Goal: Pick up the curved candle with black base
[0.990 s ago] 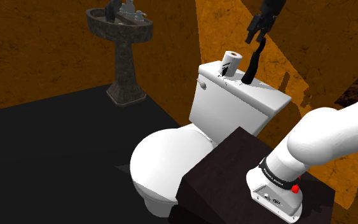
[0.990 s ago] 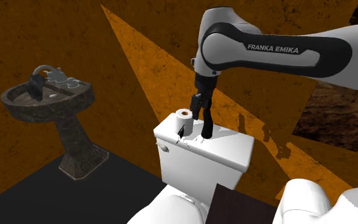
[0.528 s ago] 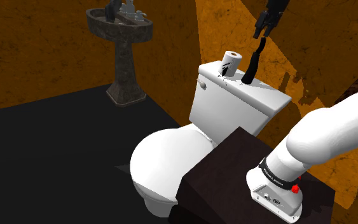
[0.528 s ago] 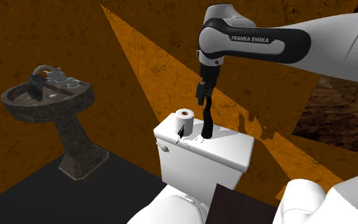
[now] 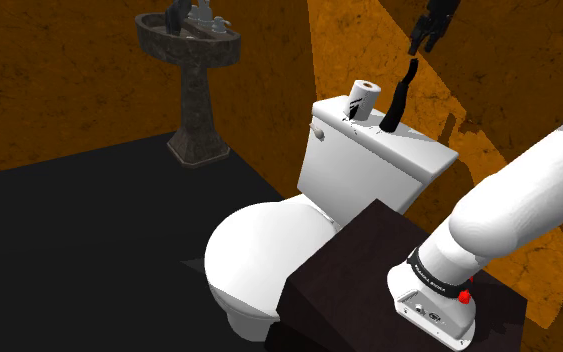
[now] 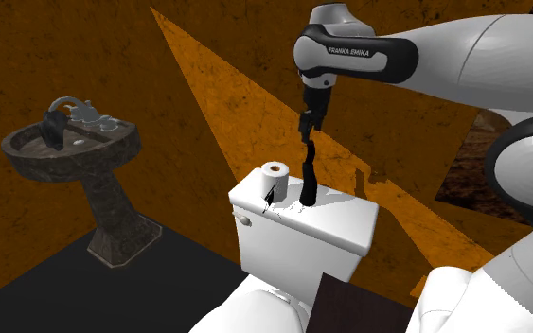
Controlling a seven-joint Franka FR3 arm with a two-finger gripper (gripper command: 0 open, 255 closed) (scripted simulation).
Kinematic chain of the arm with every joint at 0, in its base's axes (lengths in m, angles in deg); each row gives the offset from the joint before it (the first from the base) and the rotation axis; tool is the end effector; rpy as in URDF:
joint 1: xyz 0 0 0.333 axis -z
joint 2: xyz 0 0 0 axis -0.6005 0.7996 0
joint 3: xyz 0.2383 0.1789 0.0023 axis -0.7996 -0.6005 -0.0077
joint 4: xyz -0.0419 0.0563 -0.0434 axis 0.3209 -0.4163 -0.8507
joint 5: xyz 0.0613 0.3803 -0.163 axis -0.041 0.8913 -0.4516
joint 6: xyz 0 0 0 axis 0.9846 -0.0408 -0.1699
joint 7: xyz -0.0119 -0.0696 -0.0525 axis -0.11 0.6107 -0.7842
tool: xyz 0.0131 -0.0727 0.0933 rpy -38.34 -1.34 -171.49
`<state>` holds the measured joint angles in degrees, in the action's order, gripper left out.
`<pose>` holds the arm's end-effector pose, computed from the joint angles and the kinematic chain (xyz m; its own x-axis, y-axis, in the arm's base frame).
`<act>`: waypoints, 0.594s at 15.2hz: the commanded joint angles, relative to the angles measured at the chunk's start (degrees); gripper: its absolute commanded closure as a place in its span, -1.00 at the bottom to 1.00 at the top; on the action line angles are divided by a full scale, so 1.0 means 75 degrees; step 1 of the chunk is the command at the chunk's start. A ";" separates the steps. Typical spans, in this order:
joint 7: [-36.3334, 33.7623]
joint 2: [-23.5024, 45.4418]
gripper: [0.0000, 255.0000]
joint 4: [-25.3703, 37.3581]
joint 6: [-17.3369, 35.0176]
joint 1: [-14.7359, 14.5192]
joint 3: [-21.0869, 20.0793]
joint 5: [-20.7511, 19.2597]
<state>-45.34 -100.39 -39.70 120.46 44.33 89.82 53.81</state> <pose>0.3976 -0.3698 0.6057 0.9907 -0.1271 0.0492 -0.1304 -0.9889 0.0708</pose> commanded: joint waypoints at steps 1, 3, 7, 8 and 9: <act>-0.0005 -0.0020 -1.00 -0.0182 0.0168 0.0010 0.0009 -0.0022; -0.0034 -0.0069 -1.00 -0.0433 0.0376 0.0018 0.0008 -0.0050; -0.0066 -0.0119 -1.00 -0.0745 0.0642 0.0028 0.0011 -0.0082; -0.0061 -0.0109 1.00 -0.0728 0.0633 0.0028 0.0014 -0.0077; -0.0060 -0.0111 1.00 -0.0727 0.0631 0.0029 0.0014 -0.0078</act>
<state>-45.81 -101.23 -45.10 125.12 44.53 89.91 53.22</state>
